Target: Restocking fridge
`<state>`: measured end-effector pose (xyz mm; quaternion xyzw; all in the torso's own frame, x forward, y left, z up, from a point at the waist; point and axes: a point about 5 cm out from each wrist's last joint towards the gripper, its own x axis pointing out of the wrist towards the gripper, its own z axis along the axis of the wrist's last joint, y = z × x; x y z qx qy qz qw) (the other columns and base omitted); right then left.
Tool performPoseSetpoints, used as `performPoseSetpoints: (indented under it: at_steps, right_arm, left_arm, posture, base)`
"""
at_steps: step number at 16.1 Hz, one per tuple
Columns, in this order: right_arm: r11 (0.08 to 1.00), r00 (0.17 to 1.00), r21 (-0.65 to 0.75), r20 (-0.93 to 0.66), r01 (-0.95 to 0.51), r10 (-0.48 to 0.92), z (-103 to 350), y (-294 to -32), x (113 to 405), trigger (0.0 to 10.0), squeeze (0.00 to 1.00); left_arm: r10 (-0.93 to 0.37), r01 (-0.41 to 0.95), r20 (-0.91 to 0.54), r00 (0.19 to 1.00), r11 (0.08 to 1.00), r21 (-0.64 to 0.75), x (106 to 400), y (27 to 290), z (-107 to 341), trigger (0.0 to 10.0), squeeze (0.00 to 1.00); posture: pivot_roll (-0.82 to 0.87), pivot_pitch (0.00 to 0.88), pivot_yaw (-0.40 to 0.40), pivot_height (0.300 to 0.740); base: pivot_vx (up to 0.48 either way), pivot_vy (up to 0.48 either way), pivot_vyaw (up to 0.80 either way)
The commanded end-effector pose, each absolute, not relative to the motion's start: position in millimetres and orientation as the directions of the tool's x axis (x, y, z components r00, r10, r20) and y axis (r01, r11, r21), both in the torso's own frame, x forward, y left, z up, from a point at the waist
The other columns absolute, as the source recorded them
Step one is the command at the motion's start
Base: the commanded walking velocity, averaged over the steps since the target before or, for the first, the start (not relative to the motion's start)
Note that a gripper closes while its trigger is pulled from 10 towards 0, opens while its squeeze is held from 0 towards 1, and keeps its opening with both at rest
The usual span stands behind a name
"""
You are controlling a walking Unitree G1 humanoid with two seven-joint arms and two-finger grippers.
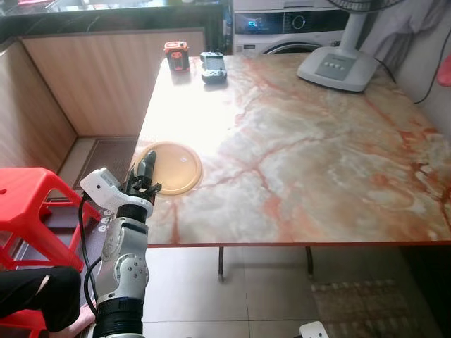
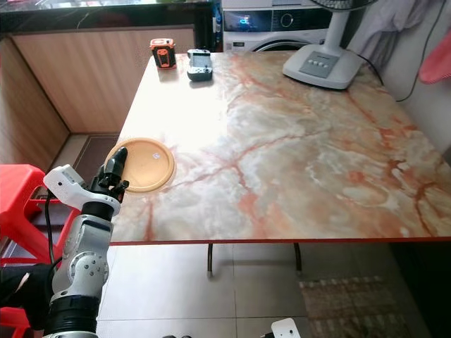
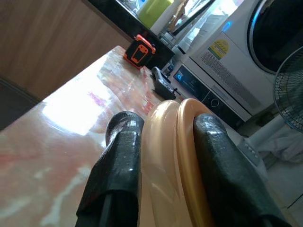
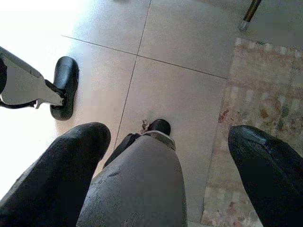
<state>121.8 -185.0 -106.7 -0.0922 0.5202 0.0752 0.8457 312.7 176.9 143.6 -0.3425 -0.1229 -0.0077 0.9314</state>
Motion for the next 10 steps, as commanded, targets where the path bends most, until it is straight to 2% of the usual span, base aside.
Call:
performPoseSetpoints:
  at_steps: [1,10]
  right_arm:
    - [0.974,0.399,-0.057,-0.916,-0.219,0.036,-111.3,-183.5,108.0,10.0,0.0]
    - [0.973,0.397,-0.055,-0.917,-0.222,0.038,-111.2,-184.2,108.1,10.0,0.0]
  left_arm:
    - [0.074,0.111,0.257,0.964,0.765,-0.635,311.0,178.5,149.5,10.0,0.0]
    - [0.073,0.113,0.258,0.963,0.761,-0.639,311.3,178.0,149.3,10.0,0.0]
  posture:
    - [0.04,0.063,0.039,0.74]
    - [0.04,0.065,0.036,0.74]
  base:
    - [0.0,0.296,0.0]
    - [0.0,0.289,0.0]
